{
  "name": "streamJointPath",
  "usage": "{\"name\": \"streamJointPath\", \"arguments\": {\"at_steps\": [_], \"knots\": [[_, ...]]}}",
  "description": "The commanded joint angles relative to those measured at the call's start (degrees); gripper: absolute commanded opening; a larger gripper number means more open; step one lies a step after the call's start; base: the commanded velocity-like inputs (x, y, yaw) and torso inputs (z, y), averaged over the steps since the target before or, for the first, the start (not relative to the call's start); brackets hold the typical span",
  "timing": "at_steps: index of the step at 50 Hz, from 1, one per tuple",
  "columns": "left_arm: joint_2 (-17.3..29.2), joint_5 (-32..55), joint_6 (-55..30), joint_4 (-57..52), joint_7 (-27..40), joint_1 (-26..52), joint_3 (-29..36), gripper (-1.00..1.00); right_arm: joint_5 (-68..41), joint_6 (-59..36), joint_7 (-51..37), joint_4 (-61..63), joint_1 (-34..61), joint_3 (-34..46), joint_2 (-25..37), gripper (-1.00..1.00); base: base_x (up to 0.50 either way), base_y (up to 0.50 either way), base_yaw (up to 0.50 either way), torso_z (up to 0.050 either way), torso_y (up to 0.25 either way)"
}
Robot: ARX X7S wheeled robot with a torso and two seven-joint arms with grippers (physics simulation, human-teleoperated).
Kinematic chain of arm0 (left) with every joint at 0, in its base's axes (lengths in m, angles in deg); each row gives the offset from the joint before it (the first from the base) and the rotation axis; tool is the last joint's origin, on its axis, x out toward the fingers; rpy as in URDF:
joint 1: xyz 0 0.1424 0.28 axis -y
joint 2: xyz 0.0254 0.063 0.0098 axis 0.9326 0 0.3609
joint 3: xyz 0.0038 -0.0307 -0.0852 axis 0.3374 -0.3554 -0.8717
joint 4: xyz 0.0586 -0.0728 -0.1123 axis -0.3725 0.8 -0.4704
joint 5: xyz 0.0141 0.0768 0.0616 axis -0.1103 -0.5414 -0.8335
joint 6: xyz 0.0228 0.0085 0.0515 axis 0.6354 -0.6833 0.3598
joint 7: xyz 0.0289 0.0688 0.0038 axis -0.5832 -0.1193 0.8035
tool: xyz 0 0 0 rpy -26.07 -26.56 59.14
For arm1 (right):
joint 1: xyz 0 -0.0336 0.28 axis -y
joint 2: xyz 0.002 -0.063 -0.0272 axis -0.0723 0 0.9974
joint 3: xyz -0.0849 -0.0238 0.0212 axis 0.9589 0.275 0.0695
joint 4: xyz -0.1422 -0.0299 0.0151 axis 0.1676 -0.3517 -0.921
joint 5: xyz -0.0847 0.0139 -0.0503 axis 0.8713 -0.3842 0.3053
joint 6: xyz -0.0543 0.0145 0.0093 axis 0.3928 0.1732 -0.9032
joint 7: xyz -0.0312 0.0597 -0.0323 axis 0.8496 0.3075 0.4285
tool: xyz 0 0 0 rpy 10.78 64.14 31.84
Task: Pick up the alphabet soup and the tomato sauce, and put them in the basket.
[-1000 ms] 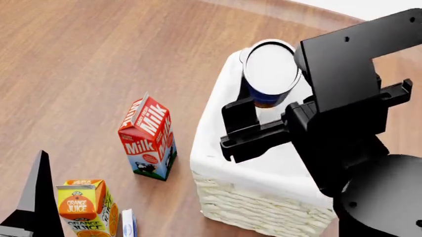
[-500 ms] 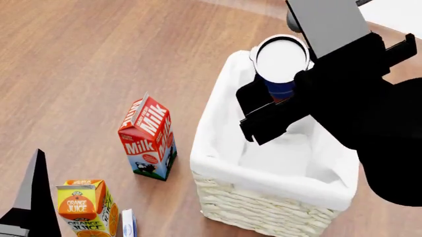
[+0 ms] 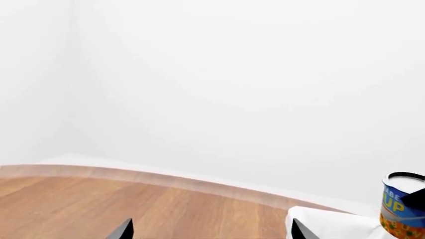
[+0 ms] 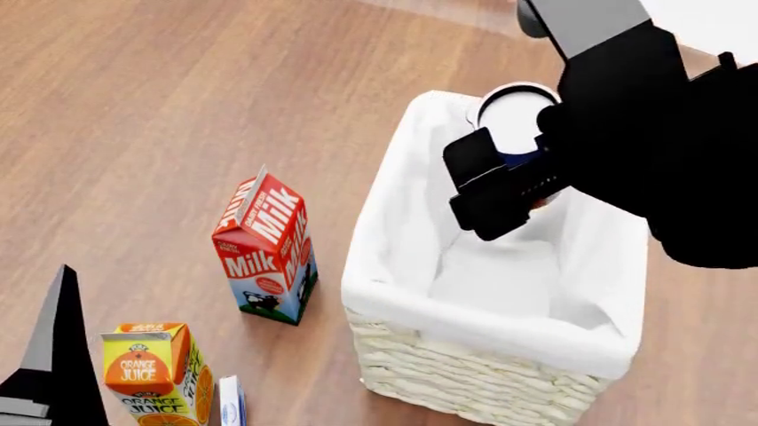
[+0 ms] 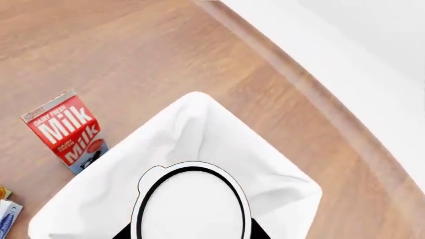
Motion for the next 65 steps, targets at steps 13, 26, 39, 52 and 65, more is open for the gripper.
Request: {"name": "streamJointPath", "arguments": {"at_steps": [13,26,39,52,65], "knots": [[-0.14,-0.07,1.04,1.74,-0.46,-0.08,0.18,1.00,4.16,-5.35,6.36,-17.31,5.17,3.90,-9.15,-1.00,0.00,0.00,0.00,0.000,0.001],[-0.19,0.08,1.34,2.75,-0.65,0.03,0.25,1.00,10.48,-7.53,16.24,-25.43,9.56,10.69,-15.62,-1.00,0.00,0.00,0.00,0.000,0.001],[-0.46,-0.62,1.49,3.45,-0.90,0.15,1.10,1.00,13.35,-5.33,19.18,-31.51,8.93,12.75,-18.73,-1.00,0.00,0.00,0.00,0.001,0.000],[-0.63,-0.94,1.88,4.32,-1.12,0.04,1.51,1.00,15.19,-3.25,21.52,-36.60,6.79,14.24,-21.34,-1.00,0.00,0.00,0.00,0.000,0.001],[-0.70,-0.51,1.95,4.33,-1.03,0.16,1.60,1.00,16.29,-1.95,22.93,-39.27,4.82,15.30,-22.59,-1.00,0.00,0.00,0.00,0.000,0.001]]}}
